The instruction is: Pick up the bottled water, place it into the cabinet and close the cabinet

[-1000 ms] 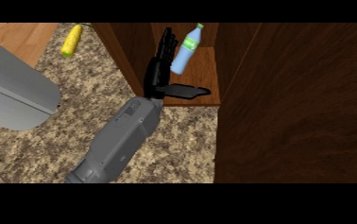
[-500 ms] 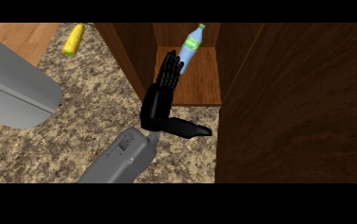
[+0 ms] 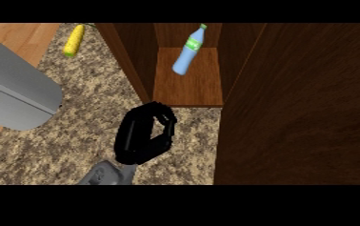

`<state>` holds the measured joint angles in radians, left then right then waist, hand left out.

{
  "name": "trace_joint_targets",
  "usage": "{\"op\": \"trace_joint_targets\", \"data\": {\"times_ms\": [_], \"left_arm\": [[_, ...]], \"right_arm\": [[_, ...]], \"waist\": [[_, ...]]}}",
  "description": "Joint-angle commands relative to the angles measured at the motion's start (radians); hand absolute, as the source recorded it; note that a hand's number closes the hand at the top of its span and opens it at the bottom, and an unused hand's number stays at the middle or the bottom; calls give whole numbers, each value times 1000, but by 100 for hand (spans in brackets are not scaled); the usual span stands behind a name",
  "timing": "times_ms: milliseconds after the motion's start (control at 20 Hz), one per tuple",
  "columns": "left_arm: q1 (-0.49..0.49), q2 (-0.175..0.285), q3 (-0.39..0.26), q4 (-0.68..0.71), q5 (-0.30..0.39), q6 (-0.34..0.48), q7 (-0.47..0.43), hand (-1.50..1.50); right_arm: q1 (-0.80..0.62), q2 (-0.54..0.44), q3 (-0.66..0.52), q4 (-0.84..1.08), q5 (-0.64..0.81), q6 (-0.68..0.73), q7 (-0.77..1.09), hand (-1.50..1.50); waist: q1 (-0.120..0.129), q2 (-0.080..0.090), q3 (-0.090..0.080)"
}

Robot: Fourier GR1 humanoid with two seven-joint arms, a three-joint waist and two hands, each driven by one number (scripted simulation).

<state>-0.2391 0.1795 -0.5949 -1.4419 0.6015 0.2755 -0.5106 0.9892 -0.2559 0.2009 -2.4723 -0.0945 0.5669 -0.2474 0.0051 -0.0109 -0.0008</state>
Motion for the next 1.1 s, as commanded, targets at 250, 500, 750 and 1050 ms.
{"op": "trace_joint_targets", "data": {"times_ms": [250, 500, 750, 1050], "left_arm": [[237, 176, 75, -245, 38, -15, -3, -150], [318, 257, 160, -338, 120, -77, 3, -150], [416, 297, 214, -387, 196, -118, 6, -150], [479, 353, 272, -411, 251, -183, 4, -150]], "right_arm": [[10, -62, 126, -191, 189, 76, -11, 150], [39, -110, 262, -223, 230, 101, 51, 150], [-27, -151, 394, -224, 272, 143, 75, 150], [-146, -181, 452, -214, 289, 135, 141, 150]], "waist": [[-3, -2, -1], [-3, -3, -3], [5, -14, -7], [36, -13, -12]]}}
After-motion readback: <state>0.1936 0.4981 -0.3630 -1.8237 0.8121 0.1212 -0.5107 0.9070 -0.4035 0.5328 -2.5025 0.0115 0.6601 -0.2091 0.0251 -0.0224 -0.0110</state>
